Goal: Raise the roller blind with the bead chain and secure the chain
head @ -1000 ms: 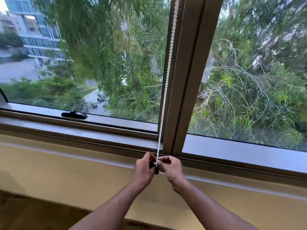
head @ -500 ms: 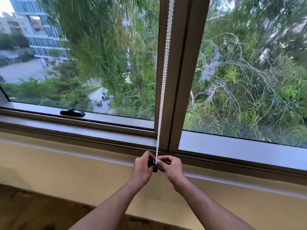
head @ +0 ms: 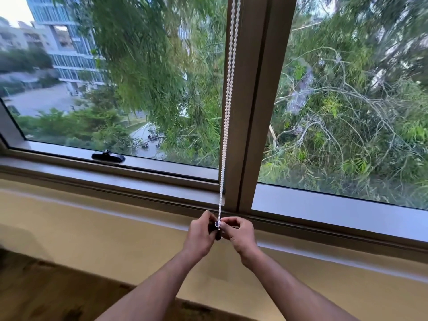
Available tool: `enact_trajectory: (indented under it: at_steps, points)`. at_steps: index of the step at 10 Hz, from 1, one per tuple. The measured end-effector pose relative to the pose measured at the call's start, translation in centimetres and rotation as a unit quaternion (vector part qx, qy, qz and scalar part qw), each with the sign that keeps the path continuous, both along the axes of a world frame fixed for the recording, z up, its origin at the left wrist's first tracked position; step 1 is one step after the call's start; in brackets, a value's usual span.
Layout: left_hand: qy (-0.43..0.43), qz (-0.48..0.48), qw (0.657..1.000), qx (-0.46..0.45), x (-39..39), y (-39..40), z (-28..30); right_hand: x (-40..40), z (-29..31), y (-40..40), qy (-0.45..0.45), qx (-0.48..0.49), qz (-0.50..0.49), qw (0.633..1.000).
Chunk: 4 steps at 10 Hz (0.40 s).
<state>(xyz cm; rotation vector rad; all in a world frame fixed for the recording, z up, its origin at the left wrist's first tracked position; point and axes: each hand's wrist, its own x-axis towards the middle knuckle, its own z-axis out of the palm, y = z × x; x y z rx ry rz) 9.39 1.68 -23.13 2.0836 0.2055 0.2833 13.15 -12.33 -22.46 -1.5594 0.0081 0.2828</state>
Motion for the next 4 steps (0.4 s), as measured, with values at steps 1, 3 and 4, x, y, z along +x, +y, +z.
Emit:
enact_trajectory:
  at_steps: [1, 3, 4]
  points:
    - [0.007, -0.001, 1.000, 0.008, -0.3, -0.1, 0.4, 0.0, 0.2, 0.1, 0.002, 0.008, -0.007, 1.000]
    - [0.026, -0.015, 0.999, 0.035, -1.4, 0.1, 1.6, -0.7, 1.1, 0.0, 0.005, 0.008, -0.029, 1.000]
    - [0.034, -0.035, 0.997, 0.059, -2.0, 0.7, 2.2, -0.9, 1.5, 0.0, 0.000, 0.004, -0.043, 0.999]
